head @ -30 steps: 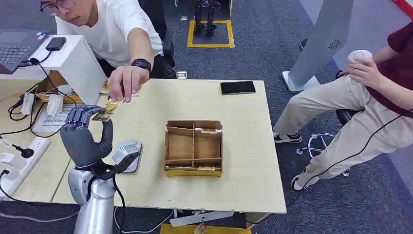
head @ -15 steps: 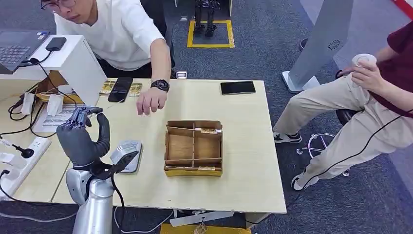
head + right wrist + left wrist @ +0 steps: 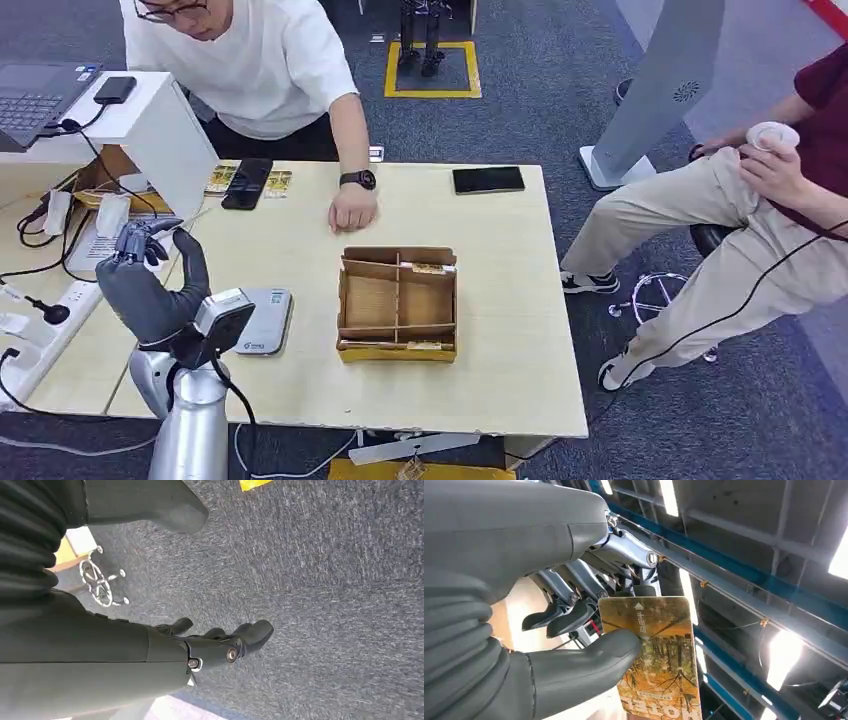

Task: Pass the card to the sensor for recognition and then transmit it.

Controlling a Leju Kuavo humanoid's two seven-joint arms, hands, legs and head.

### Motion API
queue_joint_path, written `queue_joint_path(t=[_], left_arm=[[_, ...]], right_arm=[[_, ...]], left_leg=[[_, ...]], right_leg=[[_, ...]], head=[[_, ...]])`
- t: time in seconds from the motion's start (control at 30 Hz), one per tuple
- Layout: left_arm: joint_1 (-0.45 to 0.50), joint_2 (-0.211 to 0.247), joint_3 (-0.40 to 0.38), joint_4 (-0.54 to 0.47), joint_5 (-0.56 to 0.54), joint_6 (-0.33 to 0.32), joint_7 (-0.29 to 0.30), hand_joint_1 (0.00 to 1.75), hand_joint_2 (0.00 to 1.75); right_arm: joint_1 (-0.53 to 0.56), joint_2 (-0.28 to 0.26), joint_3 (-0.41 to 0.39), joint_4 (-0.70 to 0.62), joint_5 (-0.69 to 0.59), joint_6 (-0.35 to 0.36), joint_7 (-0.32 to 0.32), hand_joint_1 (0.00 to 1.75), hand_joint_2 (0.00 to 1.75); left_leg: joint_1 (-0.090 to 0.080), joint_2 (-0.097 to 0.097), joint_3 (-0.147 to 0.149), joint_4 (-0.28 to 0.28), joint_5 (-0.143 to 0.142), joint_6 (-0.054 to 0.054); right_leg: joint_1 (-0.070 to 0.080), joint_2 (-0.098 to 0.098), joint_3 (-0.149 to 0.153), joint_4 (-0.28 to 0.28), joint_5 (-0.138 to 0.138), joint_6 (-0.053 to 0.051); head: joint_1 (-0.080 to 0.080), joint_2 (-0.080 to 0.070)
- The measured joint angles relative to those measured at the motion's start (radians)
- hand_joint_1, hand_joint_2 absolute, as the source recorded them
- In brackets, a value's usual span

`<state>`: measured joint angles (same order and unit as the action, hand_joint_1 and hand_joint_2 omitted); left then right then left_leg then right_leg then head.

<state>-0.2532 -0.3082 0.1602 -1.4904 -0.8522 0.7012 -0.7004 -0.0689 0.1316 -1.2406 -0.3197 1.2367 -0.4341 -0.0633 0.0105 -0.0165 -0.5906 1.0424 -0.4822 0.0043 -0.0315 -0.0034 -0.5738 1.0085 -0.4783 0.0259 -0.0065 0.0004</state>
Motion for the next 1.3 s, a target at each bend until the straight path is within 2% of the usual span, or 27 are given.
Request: queue_joint_path(t=[0.17,0.33,0.4,0.5,0.67,1.13,1.27,1.3], left_arm=[[0.001,0.0,-0.002,-0.007,0.027,0.0,0.0,1.75,1.75],[0.025,0.007,-0.03,-0.023,0.13,0.0,0.0,1.75,1.75],[0.043,0.012,-0.042,-0.029,0.139,0.0,0.0,1.75,1.75],[0.064,0.016,-0.043,-0.041,0.081,0.0,0.0,1.75,1.75],[0.077,0.018,-0.043,-0.05,0.068,0.0,0.0,1.75,1.75],[0.129,0.027,-0.043,-0.05,-0.082,0.0,0.0,1.75,1.75],[0.133,0.026,-0.032,-0.048,-0.21,0.0,0.002,1.75,1.75],[0.135,0.027,-0.023,-0.045,-0.241,0.0,0.019,1.75,1.75]], right_arm=[[0.0,0.0,0.0,0.0,-0.001,0.0,0.0,0.0,1.75],[0.0,0.0,0.0,0.0,-0.005,0.0,0.0,0.0,1.75],[0.001,0.0,0.0,0.0,-0.009,0.0,0.0,0.0,1.75],[0.002,0.0,0.0,0.0,-0.01,0.002,0.0,0.0,1.75],[0.002,0.0,0.0,0.0,-0.01,0.003,0.0,0.0,1.75],[0.007,0.0,0.0,0.0,-0.013,0.015,0.002,0.0,1.75],[0.007,0.0,0.0,-0.001,-0.015,0.019,0.002,0.0,1.75],[0.007,0.0,0.0,-0.001,-0.013,0.021,0.002,0.0,1.75]], left_leg=[[0.0,0.0,0.0,0.0,0.0,0.0],[0.0,0.0,0.0,0.0,0.0,0.0],[0.0,0.0,0.0,0.0,0.0,0.0],[0.0,0.0,0.0,0.0,0.0,0.0],[0.0,0.0,0.0,0.0,0.0,0.0],[0.0,0.0,0.0,0.0,0.0,0.0],[0.0,0.0,0.0,0.0,0.0,0.0],[0.0,0.0,0.0,0.0,0.0,0.0]], right_leg=[[0.0,0.0,0.0,0.0,0.0,0.0],[0.0,0.0,0.0,0.0,0.0,0.0],[0.0,0.0,0.0,0.0,0.0,0.0],[0.0,0.0,0.0,0.0,0.0,0.0],[0.0,0.0,0.0,0.0,0.0,0.0],[0.0,0.0,0.0,0.0,0.0,0.0],[0.0,0.0,0.0,0.0,0.0,0.0],[0.0,0.0,0.0,0.0,0.0,0.0]], head=[[0.0,0.0],[0.0,0.0],[0.0,0.0],[0.0,0.0],[0.0,0.0],[0.0,0.0],[0.0,0.0],[0.0,0.0]])
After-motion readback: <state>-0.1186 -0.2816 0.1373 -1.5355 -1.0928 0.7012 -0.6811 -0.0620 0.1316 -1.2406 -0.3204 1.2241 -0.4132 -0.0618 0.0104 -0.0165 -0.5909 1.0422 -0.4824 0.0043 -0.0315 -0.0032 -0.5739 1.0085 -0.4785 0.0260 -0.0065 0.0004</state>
